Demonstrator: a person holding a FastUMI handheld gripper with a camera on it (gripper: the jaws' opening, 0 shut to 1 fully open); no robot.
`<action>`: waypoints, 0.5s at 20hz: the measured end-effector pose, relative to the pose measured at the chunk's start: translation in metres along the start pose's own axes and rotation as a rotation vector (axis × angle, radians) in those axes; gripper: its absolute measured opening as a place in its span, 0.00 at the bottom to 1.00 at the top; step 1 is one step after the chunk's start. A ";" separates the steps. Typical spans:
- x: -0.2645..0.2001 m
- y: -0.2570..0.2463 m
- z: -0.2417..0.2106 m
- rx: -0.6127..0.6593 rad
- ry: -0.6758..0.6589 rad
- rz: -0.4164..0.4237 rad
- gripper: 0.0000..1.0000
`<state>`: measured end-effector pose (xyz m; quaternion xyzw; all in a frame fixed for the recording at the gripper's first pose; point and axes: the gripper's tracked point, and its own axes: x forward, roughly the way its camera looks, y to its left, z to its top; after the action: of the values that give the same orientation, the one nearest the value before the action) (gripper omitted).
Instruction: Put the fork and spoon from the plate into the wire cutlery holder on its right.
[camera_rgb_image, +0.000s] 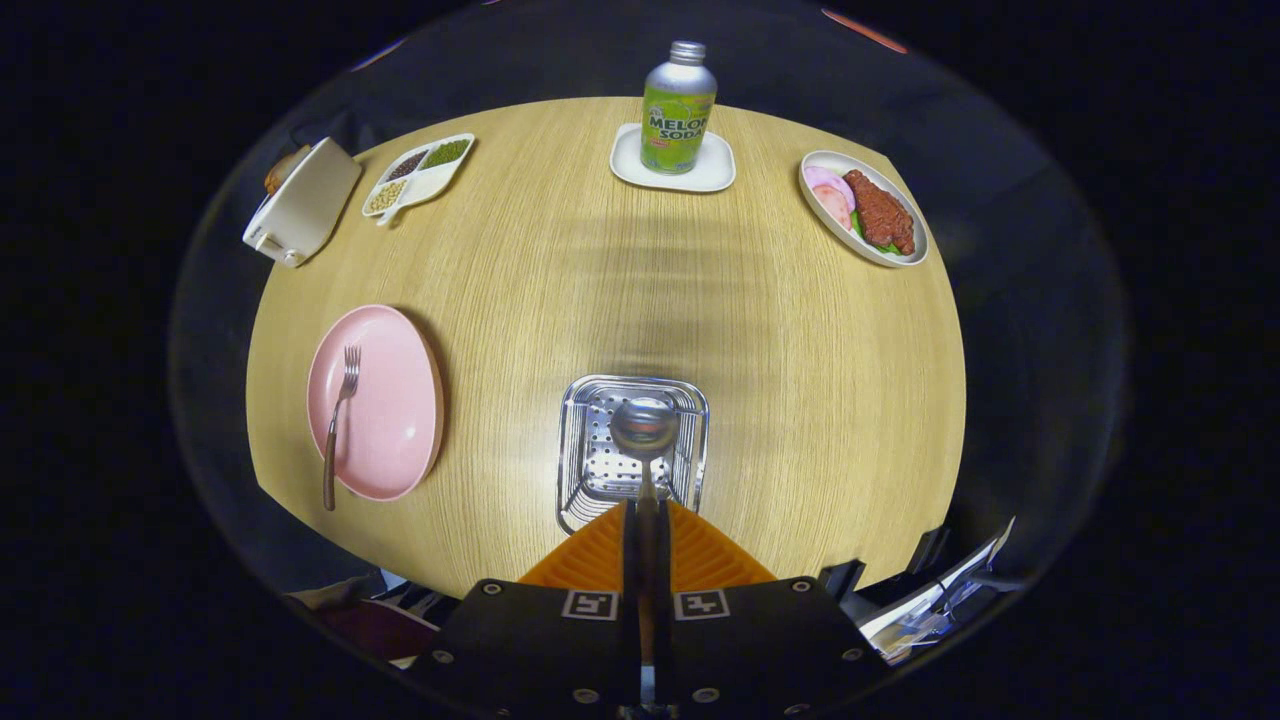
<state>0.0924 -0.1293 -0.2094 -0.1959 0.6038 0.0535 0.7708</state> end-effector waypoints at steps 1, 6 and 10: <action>0.002 0.001 0.000 0.008 0.006 0.008 0.06; -0.003 0.004 0.010 -0.001 -0.055 0.028 0.12; -0.040 0.010 0.027 0.005 -0.250 0.011 0.52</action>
<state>0.1030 -0.1045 -0.1684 -0.1826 0.5043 0.0799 0.8402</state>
